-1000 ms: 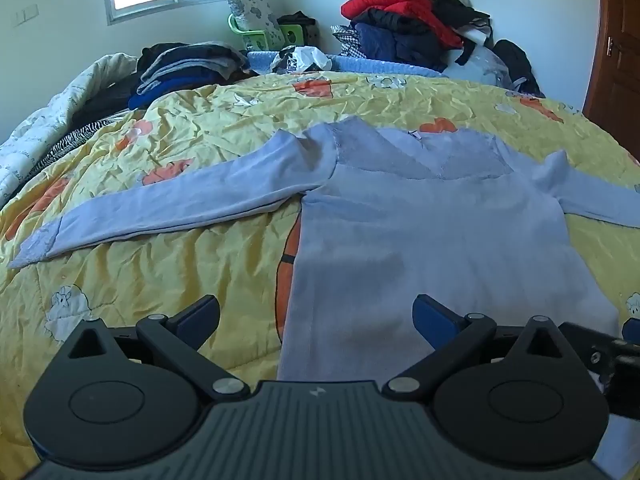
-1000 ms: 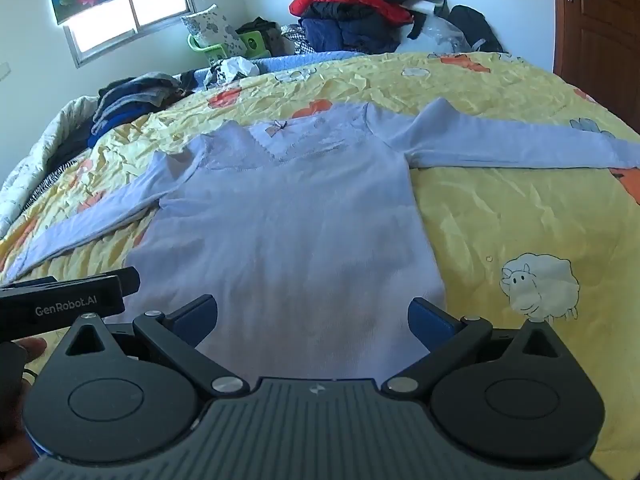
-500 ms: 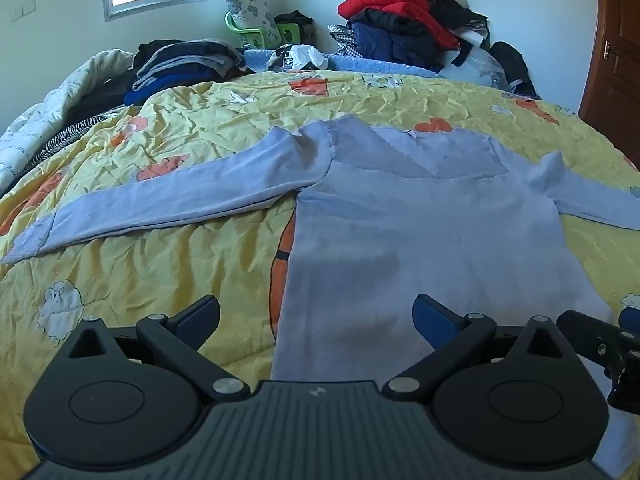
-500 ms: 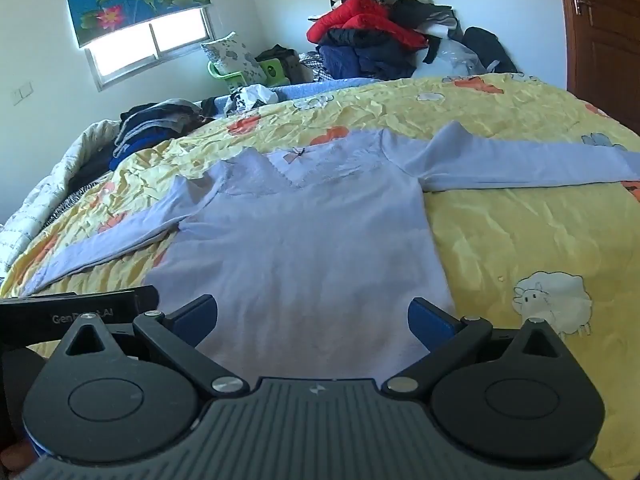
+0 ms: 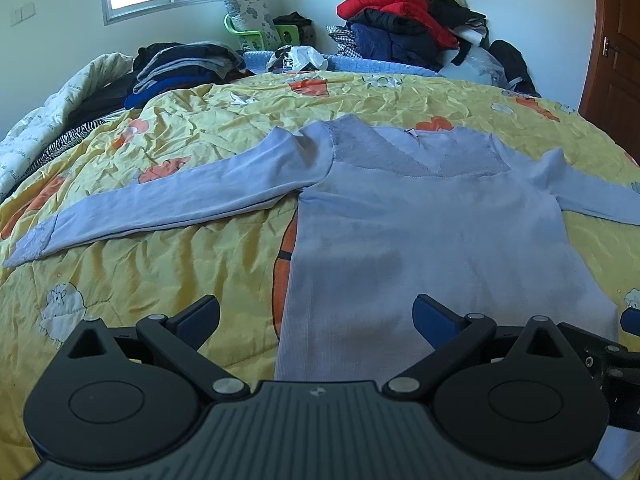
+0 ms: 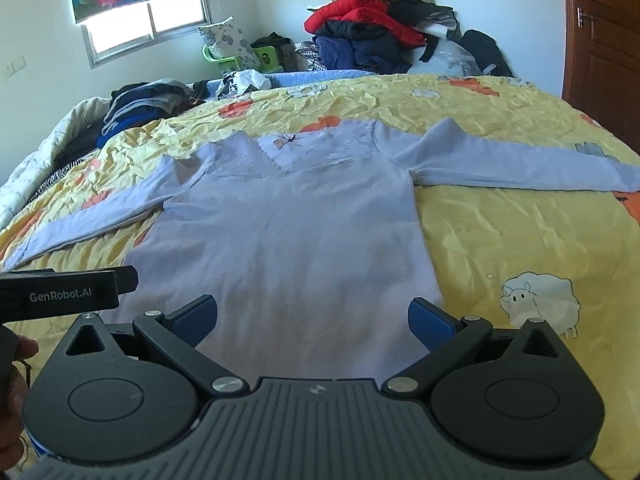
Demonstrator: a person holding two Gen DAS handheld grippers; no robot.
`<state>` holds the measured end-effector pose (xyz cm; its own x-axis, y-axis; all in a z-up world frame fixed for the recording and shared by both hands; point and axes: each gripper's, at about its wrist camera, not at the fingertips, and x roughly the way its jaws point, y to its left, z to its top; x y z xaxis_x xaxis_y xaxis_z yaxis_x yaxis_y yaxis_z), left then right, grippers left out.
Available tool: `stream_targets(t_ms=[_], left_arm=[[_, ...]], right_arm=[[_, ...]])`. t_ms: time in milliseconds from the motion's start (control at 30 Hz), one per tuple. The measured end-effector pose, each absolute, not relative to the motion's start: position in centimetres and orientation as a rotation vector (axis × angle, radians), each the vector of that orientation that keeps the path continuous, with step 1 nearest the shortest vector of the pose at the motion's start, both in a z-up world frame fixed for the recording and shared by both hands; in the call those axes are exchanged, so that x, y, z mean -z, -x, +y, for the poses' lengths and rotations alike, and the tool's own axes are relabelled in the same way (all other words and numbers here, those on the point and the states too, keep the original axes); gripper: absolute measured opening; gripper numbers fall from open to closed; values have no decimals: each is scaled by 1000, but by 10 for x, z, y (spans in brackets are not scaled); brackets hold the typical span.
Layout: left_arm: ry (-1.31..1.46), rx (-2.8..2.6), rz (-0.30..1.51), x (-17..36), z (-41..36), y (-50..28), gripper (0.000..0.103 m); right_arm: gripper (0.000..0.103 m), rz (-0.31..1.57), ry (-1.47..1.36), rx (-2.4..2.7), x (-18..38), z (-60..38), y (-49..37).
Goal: Fold small clothes
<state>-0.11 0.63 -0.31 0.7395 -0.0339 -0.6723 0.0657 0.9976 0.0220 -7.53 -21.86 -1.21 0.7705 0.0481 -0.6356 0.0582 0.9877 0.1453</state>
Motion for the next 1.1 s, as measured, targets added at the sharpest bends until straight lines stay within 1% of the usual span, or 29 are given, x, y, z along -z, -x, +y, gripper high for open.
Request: stream_targets(t_ms=[700,1100], left_arm=[[-56,53,731,3,6,2,103],[-58,54,727,3,6,2,103]], right_arm=[[102,701,-179,-16,14,-218,76],[102,643,-138,-51,11,-218,79]])
